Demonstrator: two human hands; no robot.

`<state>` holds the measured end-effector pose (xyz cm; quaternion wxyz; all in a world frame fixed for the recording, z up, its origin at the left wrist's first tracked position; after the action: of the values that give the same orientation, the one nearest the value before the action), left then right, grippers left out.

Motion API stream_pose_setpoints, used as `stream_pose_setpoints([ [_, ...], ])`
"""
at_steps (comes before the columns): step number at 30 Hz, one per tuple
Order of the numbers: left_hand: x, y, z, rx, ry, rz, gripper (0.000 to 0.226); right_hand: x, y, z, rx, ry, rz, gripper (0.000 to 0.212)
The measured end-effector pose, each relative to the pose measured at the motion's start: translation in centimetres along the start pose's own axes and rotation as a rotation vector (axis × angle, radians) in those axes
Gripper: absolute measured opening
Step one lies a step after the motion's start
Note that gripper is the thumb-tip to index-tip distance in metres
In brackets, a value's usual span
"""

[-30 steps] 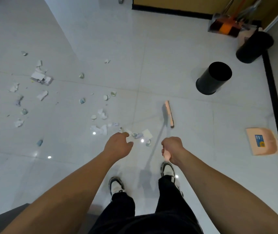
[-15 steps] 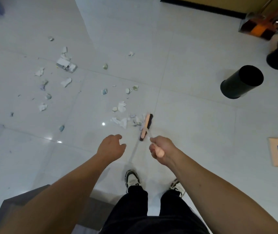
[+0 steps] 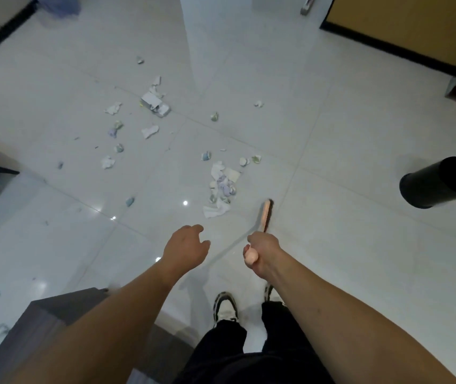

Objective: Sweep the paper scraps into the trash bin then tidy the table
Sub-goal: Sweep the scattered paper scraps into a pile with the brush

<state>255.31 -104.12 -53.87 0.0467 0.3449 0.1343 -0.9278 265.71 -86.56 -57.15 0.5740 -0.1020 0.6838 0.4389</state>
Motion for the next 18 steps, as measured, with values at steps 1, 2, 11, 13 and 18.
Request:
stream_pose_setpoints([
  [1,0.2,0.7,0.3,-0.007,-0.005,0.018,0.05,0.0,-0.6,-1.3,0.009,0.045,-0.024,0.012],
  [2,0.4,1.2,0.6,-0.013,-0.009,0.037,0.05,0.0,-0.8,-2.7,0.014,0.101,-0.041,0.012],
  [11,4.8,-1.5,4.3,-0.051,-0.059,0.104,0.052,3.8,9.5,-8.6,-0.075,0.281,0.066,0.005],
  [13,6.1,-4.1,5.7,-0.085,-0.09,0.09,0.051,5.4,12.8,-8.3,-0.137,0.249,0.118,0.011],
  [18,9.3,-10.6,8.5,-0.129,-0.16,0.036,0.046,11.4,21.9,-3.3,-0.398,0.116,0.195,0.007],
])
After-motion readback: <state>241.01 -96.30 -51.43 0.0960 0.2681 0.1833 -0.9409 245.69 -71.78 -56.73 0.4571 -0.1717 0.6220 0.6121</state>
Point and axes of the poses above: each hand's wrist, its own x-axis towards the middle knuckle, its own z-axis out of the back of the hand, y = z × x, the point moved 9 cm from there along x, towards the middle knuckle, and after that the axes turned 12 degrees about z, right-handed, at the moved point
